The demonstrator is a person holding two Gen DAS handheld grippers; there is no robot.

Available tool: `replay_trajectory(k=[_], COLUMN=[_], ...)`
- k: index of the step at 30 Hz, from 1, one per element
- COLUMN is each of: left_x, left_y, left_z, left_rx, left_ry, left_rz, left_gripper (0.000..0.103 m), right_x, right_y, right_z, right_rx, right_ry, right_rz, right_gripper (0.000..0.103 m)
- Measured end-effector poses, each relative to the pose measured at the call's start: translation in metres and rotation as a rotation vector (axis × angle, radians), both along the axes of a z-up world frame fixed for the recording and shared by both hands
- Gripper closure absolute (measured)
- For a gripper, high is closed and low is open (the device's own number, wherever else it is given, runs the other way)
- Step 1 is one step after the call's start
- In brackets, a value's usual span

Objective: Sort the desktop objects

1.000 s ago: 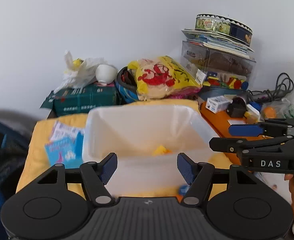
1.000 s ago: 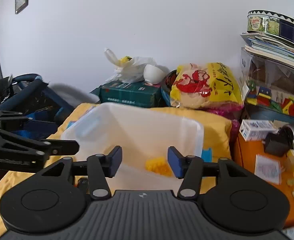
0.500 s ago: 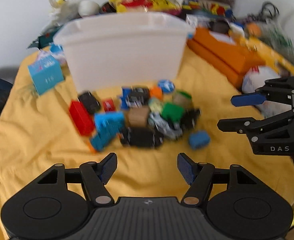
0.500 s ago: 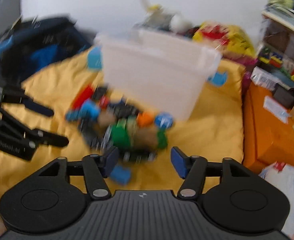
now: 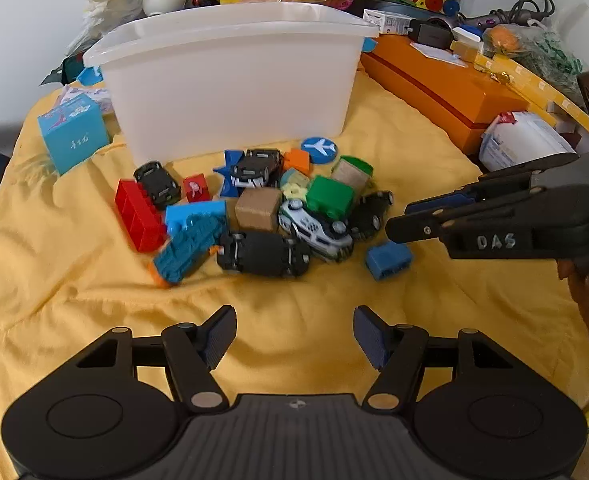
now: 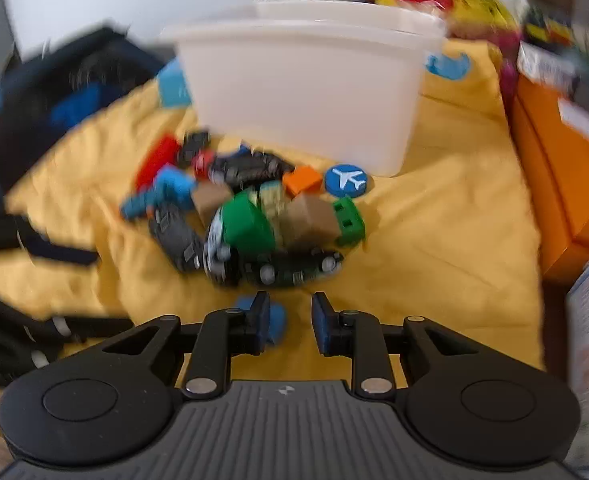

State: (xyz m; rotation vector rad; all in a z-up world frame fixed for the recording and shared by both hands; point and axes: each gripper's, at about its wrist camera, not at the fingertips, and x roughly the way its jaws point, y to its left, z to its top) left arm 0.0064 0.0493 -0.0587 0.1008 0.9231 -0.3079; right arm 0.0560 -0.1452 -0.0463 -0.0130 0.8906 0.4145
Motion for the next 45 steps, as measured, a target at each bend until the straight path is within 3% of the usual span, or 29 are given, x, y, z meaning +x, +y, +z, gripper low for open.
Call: replay_trajectory(k=[4, 8, 11, 15, 17, 21, 25, 26, 28, 29, 30, 37, 38, 40, 42, 45], left_x=[0.023, 0.026, 0.029, 0.043, 0.05, 0.053, 0.064, 0.068, 0.073, 0.073, 0.072, 0.037, 0.033, 0.027, 0.024, 0.019], left_y=[0.005, 0.011, 0.019, 0.034, 0.037, 0.043, 0.046, 0.044, 0.039, 0.037, 0.037, 0.039, 0.041, 0.045, 0.049, 0.053], left_z=[-0.006, -0.007, -0.008, -0.019, -0.025, -0.027, -0.034, -0.034, -0.032, -0.03, -0.027, -0.015, -0.015, -0.012, -0.003, 0.012], left_rx=[-0.064, -0.112, -0.169, -0.335, -0.356, -0.387, -0.421, -0.404, -0.359, -0.351, -0.363, -0.262, -0.258, -0.267, -0.263, -0.204], left_ry=[0.063, 0.071, 0.07, 0.14, 0.169, 0.183, 0.159, 0.151, 0.138, 0.138, 0.135, 0.103, 0.103, 0.103, 0.083, 0.027], left_rz=[0.045, 0.077, 0.097, 0.183, 0.224, 0.269, 0.302, 0.293, 0.255, 0.235, 0.206, 0.057, 0.055, 0.062, 0.066, 0.048], left_gripper=[0.036, 0.036, 0.036, 0.037, 0.04, 0.04, 0.046, 0.061, 0.069, 0.084, 0.087, 0.087, 0.087, 0.087, 0.087, 0.087], right_x=[0.021, 0.029, 0.027, 0.038, 0.048, 0.051, 0.053, 0.054, 0.057, 0.059, 0.059, 0.062, 0.065, 0.07, 0.068, 0.058], right_y=[-0.006, -0.029, -0.038, -0.038, -0.032, -0.024, -0.029, -0.028, -0.023, -0.019, -0.016, -0.028, -0.026, -0.019, -0.017, -0.022], right_z=[-0.013, -0.026, -0.025, -0.034, -0.037, -0.025, -0.037, -0.041, -0.038, -0.034, -0.031, -0.037, -0.035, -0.03, -0.028, -0.025], right_rx=[-0.001, 0.269, 0.369, 0.464, 0.479, 0.415, 0.508, 0.526, 0.502, 0.463, 0.433, 0.528, 0.508, 0.431, 0.4, 0.353], right_ry=[0.09, 0.223, 0.236, 0.287, 0.291, 0.295, 0.353, 0.36, 0.343, 0.331, 0.315, 0.349, 0.341, 0.317, 0.311, 0.292], right_rz=[-0.121, -0.276, -0.343, -0.389, -0.385, -0.387, -0.458, -0.485, -0.495, -0.481, -0.473, -0.541, -0.525, -0.495, -0.456, -0.402], right_gripper=[0.074, 0.071, 0.069, 0.069, 0.066, 0.066, 0.059, 0.057, 0.057, 0.058, 0.059, 0.057, 0.057, 0.069, 0.074, 0.078])
